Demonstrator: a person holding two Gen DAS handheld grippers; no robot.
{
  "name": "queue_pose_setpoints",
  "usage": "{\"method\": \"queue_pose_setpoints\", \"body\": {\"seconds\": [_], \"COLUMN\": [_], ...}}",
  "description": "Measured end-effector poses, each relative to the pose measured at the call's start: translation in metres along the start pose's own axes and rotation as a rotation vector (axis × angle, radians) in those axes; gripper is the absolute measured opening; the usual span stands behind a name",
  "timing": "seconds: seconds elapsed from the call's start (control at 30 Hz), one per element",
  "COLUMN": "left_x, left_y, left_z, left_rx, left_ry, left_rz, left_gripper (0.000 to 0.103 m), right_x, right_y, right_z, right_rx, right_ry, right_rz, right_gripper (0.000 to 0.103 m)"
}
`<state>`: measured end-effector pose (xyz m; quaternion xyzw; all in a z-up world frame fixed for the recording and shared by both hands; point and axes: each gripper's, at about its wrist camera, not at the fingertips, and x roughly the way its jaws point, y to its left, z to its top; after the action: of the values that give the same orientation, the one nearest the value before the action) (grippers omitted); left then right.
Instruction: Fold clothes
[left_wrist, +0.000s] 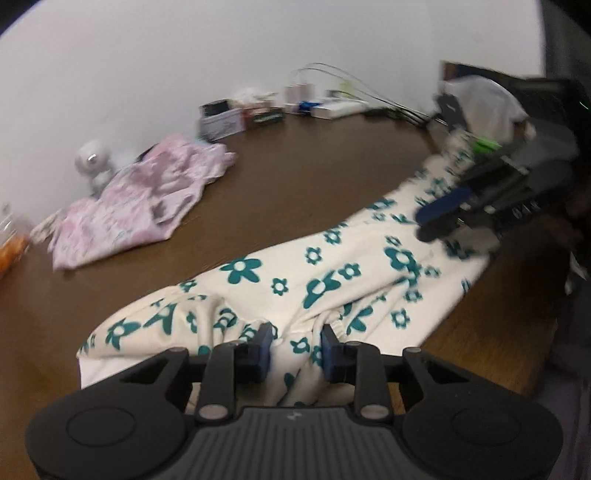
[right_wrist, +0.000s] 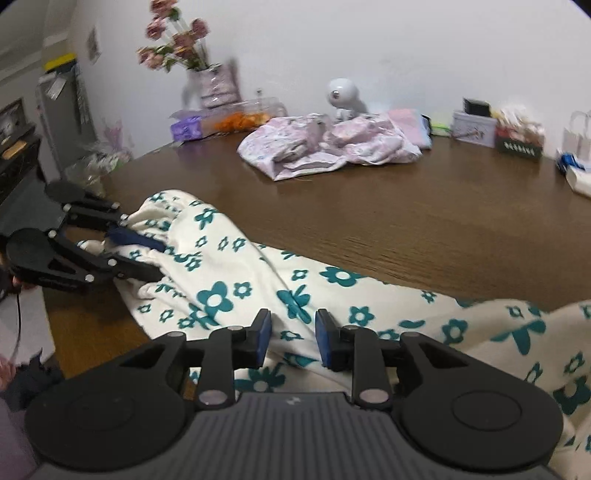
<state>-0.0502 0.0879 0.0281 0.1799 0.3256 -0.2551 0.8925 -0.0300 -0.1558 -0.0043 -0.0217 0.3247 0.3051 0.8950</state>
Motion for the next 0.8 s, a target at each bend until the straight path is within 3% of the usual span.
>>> {"method": "queue_pose_setpoints", "body": {"seconds": [0.07, 0.1, 0.17, 0.2, 0.27, 0.33, 0.43, 0.53, 0.7, 0.8], "left_x": [-0.008, -0.009, -0.008, -0.006, -0.004, -0.004, -0.004, -0.005, -0.013, -0.039], "left_y": [-0.009, -0.011, -0.012, -0.013, -0.012, -0.011, -0.011, -0.013, -0.004, 0.015], "left_z": [0.002, 0.001, -0.002, -0.004, -0.005, -0.004, -0.006, -0.007, -0.005, 0.004], "left_rx": [0.004, -0.001, -0.014, -0.019, -0.022, -0.032, -0.05, -0.068, -0.144, -0.223], "left_ry": [-0.019, -0.018, -0.007, 0.001, 0.001, 0.005, 0.005, -0.004, -0.044, -0.122], "left_rz": [0.018, 0.018, 0.012, 0.009, 0.006, 0.002, 0.0, -0.013, -0.063, -0.075], "left_gripper": [0.02, 0.02, 0.019, 0.019, 0.019, 0.019, 0.019, 0.019, 0.025, 0.056], "right_x": [-0.014, -0.026, -0.043, -0.042, -0.034, -0.014, -0.015, -0.027, -0.014, -0.028], "right_y": [0.0, -0.005, -0.021, -0.031, -0.05, -0.057, -0.062, -0.068, -0.069, -0.062], "right_z": [0.005, 0.009, 0.017, 0.02, 0.022, 0.019, 0.016, 0.012, -0.007, -0.005], "right_rx": [-0.031, -0.036, -0.017, 0.0, 0.028, 0.026, 0.129, 0.238, 0.276, 0.237], "right_ry": [-0.035, -0.069, -0.12, -0.098, -0.024, 0.087, 0.044, -0.041, -0.047, -0.098], "right_rz": [-0.032, -0.079, -0.2, -0.244, -0.307, -0.321, -0.356, -0.399, -0.45, -0.431], "right_gripper": [0.031, 0.043, 0.056, 0.057, 0.057, 0.05, 0.005, 0.005, 0.011, 0.026]}}
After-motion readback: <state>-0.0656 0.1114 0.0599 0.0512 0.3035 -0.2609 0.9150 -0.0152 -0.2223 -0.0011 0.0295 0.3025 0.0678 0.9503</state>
